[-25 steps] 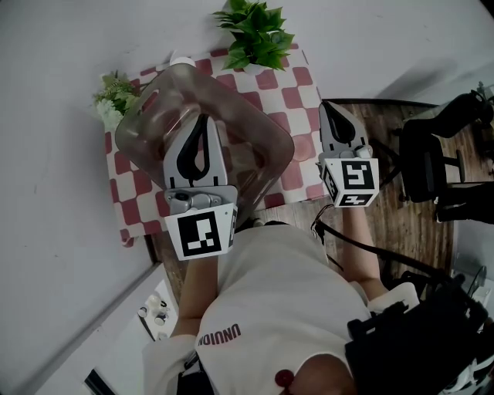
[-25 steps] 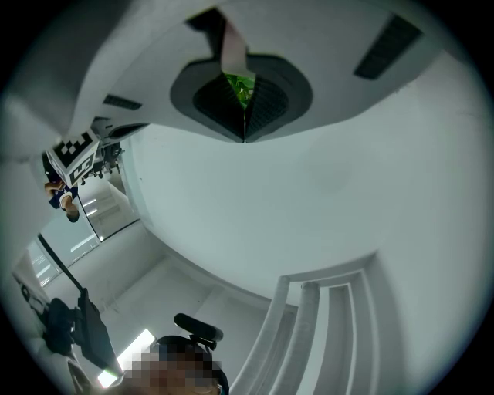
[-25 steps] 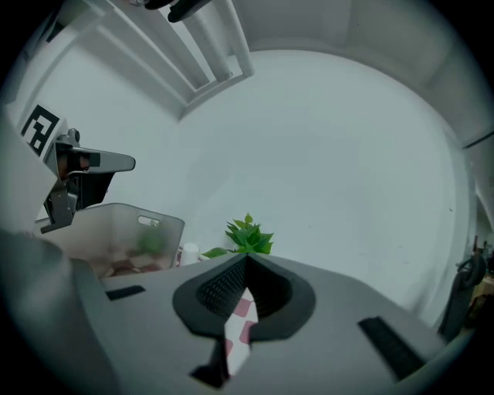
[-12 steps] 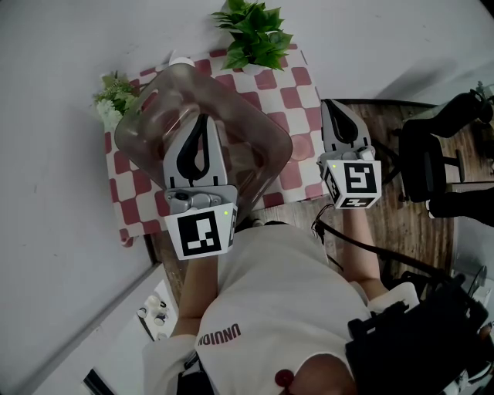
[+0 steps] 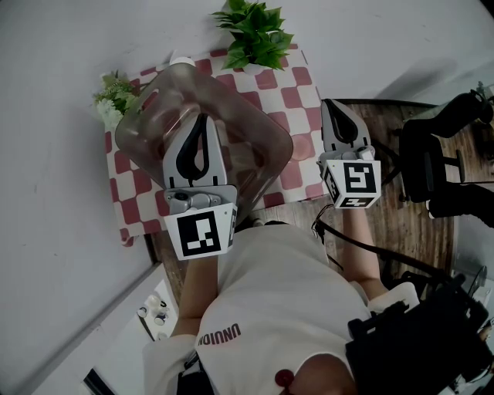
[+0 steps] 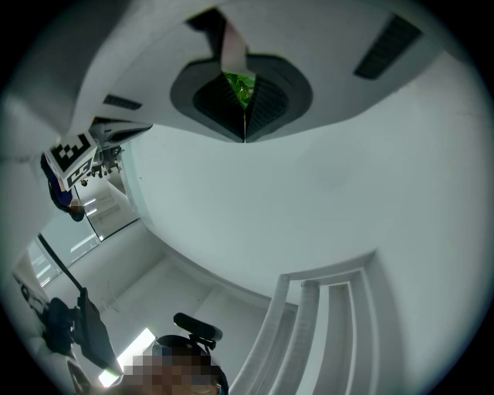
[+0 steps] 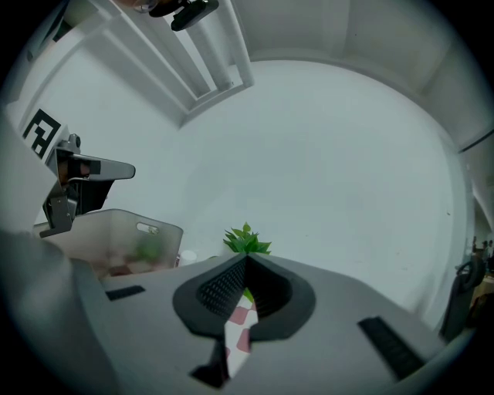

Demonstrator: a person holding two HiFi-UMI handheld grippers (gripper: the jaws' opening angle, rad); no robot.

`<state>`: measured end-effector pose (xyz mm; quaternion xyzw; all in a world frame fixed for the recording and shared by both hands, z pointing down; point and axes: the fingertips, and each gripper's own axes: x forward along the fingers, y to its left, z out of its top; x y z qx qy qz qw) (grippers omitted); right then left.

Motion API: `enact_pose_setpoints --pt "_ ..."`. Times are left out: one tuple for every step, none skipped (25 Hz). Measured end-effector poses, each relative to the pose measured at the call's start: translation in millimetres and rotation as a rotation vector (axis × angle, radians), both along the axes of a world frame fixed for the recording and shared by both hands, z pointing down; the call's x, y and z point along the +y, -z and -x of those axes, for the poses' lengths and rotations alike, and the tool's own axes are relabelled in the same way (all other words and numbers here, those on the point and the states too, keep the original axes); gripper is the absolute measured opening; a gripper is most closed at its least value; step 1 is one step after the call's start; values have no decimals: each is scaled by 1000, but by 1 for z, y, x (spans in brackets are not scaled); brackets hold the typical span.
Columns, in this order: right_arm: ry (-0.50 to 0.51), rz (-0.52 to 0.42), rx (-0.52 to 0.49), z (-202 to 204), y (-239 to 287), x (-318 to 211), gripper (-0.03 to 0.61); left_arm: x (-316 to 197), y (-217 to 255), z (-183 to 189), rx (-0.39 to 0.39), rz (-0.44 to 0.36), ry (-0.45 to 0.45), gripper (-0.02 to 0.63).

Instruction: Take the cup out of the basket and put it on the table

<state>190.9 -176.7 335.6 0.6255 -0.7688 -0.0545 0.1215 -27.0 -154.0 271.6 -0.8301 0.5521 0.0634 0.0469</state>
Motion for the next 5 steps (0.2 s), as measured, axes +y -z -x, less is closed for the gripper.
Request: enact_pose_setpoints --pt "-1 1 1 0 0 0 17 0 0 0 5 3 1 15" --pt "-1 2 1 0 -1 0 17 0 1 0 0 -4 0 15" --pt "-2 4 2 0 -1 0 17 0 2 0 -13 -19 -2 15" --pt "-2 5 2 0 -2 0 17 0 3 0 -29 -36 -5 15" --pt "-2 6 3 0 -2 0 16 0 4 1 -46 -54 -8 17"
